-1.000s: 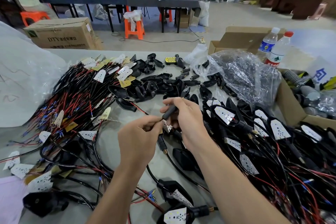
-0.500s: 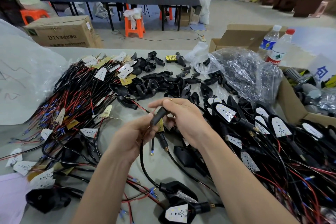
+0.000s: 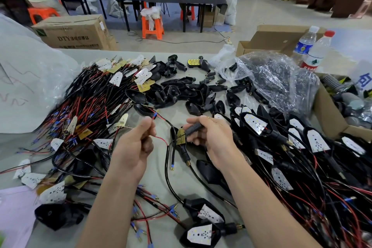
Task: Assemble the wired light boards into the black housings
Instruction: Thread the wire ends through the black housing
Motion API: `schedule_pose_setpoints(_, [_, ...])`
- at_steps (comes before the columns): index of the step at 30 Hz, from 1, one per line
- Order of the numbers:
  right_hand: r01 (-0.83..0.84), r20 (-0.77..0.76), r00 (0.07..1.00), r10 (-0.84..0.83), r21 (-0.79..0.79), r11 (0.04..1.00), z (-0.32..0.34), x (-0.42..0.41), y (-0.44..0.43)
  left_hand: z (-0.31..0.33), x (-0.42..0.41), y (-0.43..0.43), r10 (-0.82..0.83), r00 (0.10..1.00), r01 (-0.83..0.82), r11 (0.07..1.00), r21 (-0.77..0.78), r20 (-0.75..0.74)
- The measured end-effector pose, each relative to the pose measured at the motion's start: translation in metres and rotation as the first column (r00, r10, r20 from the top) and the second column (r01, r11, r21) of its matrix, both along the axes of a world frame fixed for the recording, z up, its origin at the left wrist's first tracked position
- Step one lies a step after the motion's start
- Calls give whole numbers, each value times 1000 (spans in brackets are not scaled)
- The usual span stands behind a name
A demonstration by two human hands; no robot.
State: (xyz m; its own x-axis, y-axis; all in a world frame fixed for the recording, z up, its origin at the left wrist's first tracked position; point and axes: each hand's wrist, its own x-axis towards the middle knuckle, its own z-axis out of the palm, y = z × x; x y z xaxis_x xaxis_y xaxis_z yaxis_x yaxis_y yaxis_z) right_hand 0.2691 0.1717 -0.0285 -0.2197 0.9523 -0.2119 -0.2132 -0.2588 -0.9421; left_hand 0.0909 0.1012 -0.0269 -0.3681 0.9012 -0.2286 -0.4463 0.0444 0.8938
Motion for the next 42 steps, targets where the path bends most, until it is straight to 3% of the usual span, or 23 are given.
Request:
schedule_pose_setpoints(2, [27,-57,998,-27,-4,1000,0,-1,-1,0,6,-2,8,980,-17,999,-44,-200])
schedule_pose_setpoints(6, [36,-144,989,-34,9,999,3,-2,-3,1,17,-1,39,852,-85,994,-65,-522])
schedule_pose_setpoints(11, [12,-163,987,-11,8,1000,7,-1,-7,-2,21,-3,57,729,-142,987,-69,-683])
schedule_pose_setpoints(27, [-7,-178,984,2,-27,1000,-1,-1,-8,-1,27,-6,-52,770,-6,996,-89,-635])
schedule_pose_setpoints(39, [-118,-260,961,94,-78,990,-6,11,-1,-3,23,-4,-77,751,-3,993,-119,-656])
schedule_pose_setpoints(42, [-147,-259,957,129,-54,988,-6,14,-2,-4,23,-4,-68,712,-14,994,-111,-699])
